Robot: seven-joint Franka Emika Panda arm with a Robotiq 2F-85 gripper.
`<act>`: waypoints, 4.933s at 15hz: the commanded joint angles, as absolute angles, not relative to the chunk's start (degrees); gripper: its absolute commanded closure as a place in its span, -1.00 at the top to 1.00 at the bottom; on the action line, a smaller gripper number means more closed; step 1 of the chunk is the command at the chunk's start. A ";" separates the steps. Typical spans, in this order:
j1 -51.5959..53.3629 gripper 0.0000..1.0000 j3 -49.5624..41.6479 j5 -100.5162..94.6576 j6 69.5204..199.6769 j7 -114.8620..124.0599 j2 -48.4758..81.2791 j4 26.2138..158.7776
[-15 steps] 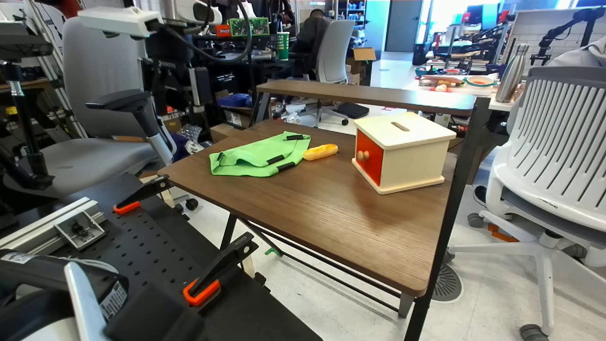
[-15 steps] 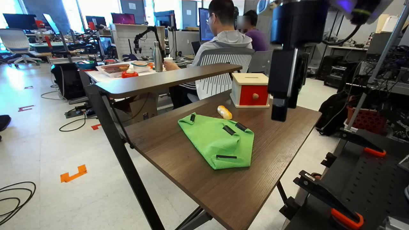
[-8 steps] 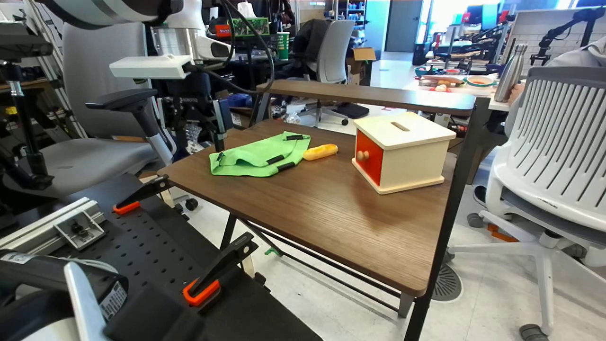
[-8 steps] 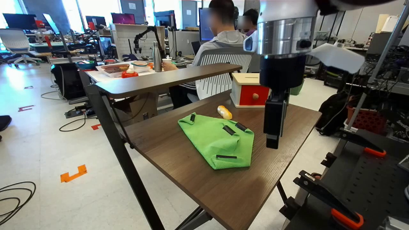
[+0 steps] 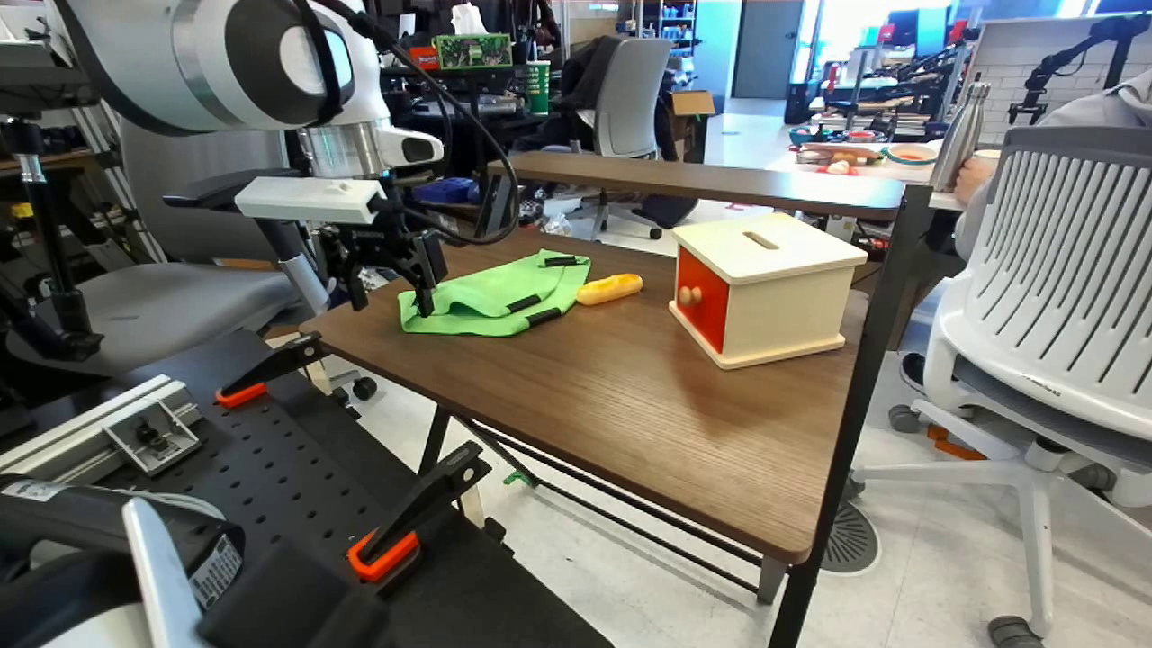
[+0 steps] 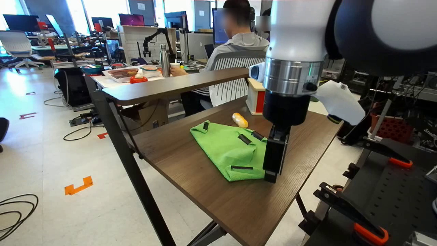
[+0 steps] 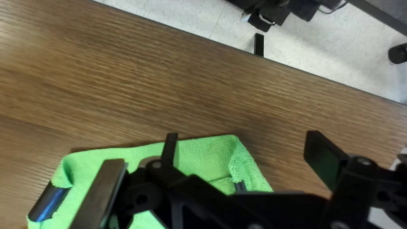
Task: Fold the cloth on the table
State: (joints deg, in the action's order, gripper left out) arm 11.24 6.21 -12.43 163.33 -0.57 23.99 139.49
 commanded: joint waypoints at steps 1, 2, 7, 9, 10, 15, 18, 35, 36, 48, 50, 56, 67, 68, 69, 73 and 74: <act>14.58 1.00 4.26 -14.18 168.68 -0.03 27.32 138.64; 15.42 1.00 3.83 -14.18 169.76 0.00 27.98 138.48; 20.68 0.16 0.31 -14.29 174.15 0.27 31.30 135.87; 22.50 -0.16 -1.29 -14.16 175.31 0.34 32.29 135.37; 22.94 -0.28 -1.59 -14.00 175.13 0.14 32.69 134.72; 20.81 -0.98 2.97 -11.14 167.45 -0.33 30.18 134.85; 20.51 -1.00 5.33 -10.18 162.34 0.39 28.64 133.78; 17.36 -0.99 7.18 -7.54 156.50 12.13 15.30 127.76; 16.08 -0.99 7.04 -6.70 156.76 11.41 16.24 126.81; 8.26 -0.99 1.57 -3.55 157.83 9.41 31.37 118.00; 7.12 -0.99 0.77 -2.86 157.70 9.46 33.89 116.63; 4.81 -0.99 -0.79 -1.21 156.69 9.97 39.74 113.23; 5.23 0.72 -0.03 -0.01 157.56 10.75 35.04 117.40; 5.43 0.89 0.40 0.27 158.60 10.85 33.19 119.32; 5.26 0.98 1.38 0.87 159.52 10.53 30.73 121.82; 5.67 1.00 2.43 1.25 160.03 9.92 29.72 122.61; 5.67 1.00 3.25 1.65 160.36 9.80 27.31 125.05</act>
